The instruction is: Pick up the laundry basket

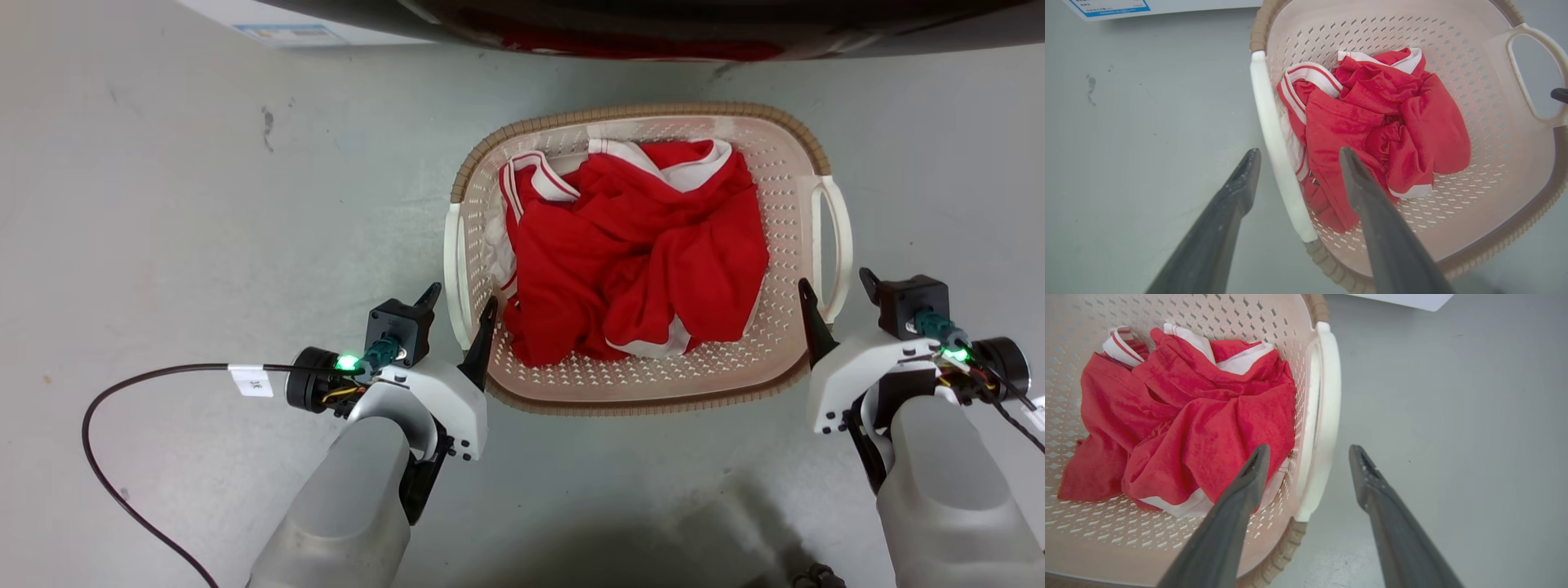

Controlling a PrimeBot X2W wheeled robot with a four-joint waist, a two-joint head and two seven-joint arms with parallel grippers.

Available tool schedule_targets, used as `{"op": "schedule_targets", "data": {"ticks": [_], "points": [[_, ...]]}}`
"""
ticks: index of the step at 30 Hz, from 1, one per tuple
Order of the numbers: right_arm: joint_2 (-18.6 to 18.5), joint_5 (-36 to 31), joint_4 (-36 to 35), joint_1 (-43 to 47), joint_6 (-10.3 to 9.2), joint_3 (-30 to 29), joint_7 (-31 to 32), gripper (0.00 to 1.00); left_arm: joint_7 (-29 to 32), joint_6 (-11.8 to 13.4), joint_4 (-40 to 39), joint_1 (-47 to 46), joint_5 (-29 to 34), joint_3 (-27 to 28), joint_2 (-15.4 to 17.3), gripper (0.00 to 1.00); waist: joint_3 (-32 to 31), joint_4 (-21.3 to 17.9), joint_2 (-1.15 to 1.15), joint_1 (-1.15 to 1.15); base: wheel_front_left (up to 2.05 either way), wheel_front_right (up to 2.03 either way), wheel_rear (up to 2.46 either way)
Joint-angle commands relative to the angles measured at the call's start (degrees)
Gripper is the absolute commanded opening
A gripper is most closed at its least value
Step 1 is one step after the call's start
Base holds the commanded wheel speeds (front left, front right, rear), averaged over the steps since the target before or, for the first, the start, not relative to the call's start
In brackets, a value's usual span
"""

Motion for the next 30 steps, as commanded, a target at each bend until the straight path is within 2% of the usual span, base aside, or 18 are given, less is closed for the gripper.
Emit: {"op": "schedule_targets", "data": {"ticks": [1, 14, 15, 16, 17, 18, 30], "points": [[-0.2, -0.4, 0.7, -1.5, -0.04, 0.2, -0.1, 1.0, -0.1, 0.1, -0.1, -0.9, 0.4, -0.1, 0.1, 1.0, 0.9, 0.1, 0.0, -0.01, 0.0, 0.0, 0.0], [0.3, 0.0, 3.0, -5.6, -0.04, 1.8, -0.1, 1.0, -0.1, 0.5, 0.5, -4.1, 1.5, -0.6, 0.1, 1.0, 4.0, -0.5, 0.0, -0.01, 0.0, 0.0, 0.0], [0.4, 0.1, 3.1, -5.8, -0.04, 1.9, -0.1, 0.56, -0.1, 0.3, 0.8, -4.2, 1.7, -0.8, 0.1, 1.0, 4.1, -0.5, 0.0, -0.01, 0.0, 0.0, 0.0], [0.4, 0.1, 3.1, -5.9, -0.04, 2.0, -0.1, 0.15, -0.1, 0.2, 0.9, -4.3, 1.7, -1.0, 0.1, 0.47, 4.1, -0.5, 0.0, -0.01, 0.0, 0.0, 0.0], [0.4, 0.1, 3.7, -5.9, -0.04, 2.1, -0.1, 0.0, -0.1, 0.2, 1.0, -4.4, 1.6, -1.0, 0.1, 0.18, 4.2, -0.5, 0.0, -0.01, 0.0, 0.0, 0.0], [0.5, 0.2, 4.0, -6.1, -0.04, 2.2, -0.1, 0.0, -0.1, 0.0, 1.2, -4.5, 1.6, -1.3, 0.1, 0.0, 4.2, -0.6, 0.0, -0.01, 0.0, 0.0, 0.0], [0.9, 0.9, 5.2, -6.5, 0.07, 4.2, -0.1, 0.0, -0.2, -0.5, 2.0, -5.3, 0.2, -3.3, -0.3, 0.0, 3.9, -0.4, 0.0, -0.01, 0.0, 0.0, 0.0]]}}
